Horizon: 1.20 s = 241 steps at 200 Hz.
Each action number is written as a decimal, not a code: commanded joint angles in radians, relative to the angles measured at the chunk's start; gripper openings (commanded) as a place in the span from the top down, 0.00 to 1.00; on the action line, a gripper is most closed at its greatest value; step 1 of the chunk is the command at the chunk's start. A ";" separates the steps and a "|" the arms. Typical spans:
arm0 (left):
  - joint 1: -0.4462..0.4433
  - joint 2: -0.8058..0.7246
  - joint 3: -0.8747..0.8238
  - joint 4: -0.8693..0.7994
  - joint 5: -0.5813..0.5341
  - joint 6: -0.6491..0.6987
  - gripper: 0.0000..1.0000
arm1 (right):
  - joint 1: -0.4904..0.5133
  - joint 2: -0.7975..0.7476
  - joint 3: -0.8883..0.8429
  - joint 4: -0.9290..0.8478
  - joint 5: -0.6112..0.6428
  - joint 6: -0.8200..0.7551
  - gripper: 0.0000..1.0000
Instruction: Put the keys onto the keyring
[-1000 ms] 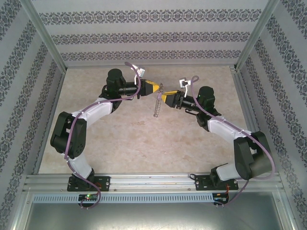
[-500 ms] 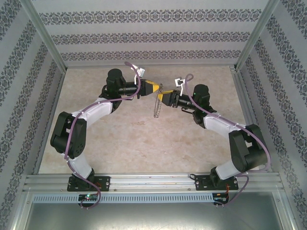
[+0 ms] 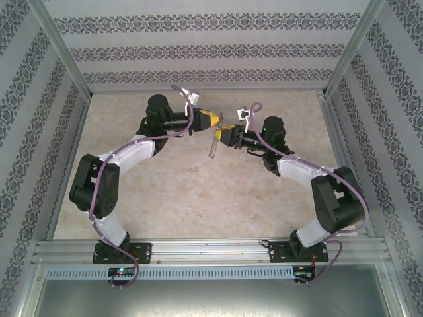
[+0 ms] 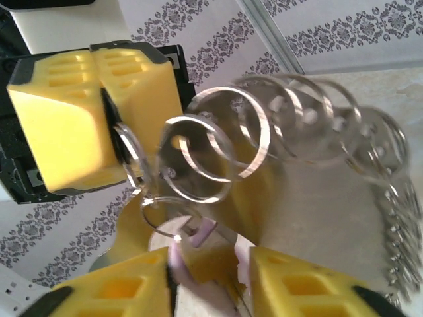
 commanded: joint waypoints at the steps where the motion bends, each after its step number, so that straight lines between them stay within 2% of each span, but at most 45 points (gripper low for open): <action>1: -0.007 -0.034 0.025 0.083 0.006 -0.016 1.00 | 0.015 0.010 0.005 0.050 -0.010 -0.009 0.60; 35: -0.008 -0.035 0.024 0.085 0.005 -0.016 1.00 | 0.015 0.014 0.006 0.052 -0.002 -0.007 0.63; 72: -0.007 -0.036 0.024 0.084 0.002 -0.014 1.00 | 0.016 0.018 0.003 0.061 -0.006 -0.001 0.92; 86: -0.007 -0.038 0.021 0.080 -0.004 -0.007 1.00 | 0.014 0.010 -0.003 0.054 -0.013 -0.005 1.00; 128: -0.008 -0.050 0.018 0.019 -0.020 0.055 1.00 | 0.004 -0.045 -0.021 -0.013 -0.021 -0.045 1.00; 179: -0.008 -0.080 0.025 -0.157 -0.051 0.208 1.00 | -0.014 -0.119 0.017 -0.270 -0.021 -0.166 1.00; 241: -0.007 -0.095 0.024 -0.220 -0.062 0.271 1.00 | -0.023 -0.146 0.107 -0.510 -0.024 -0.282 1.00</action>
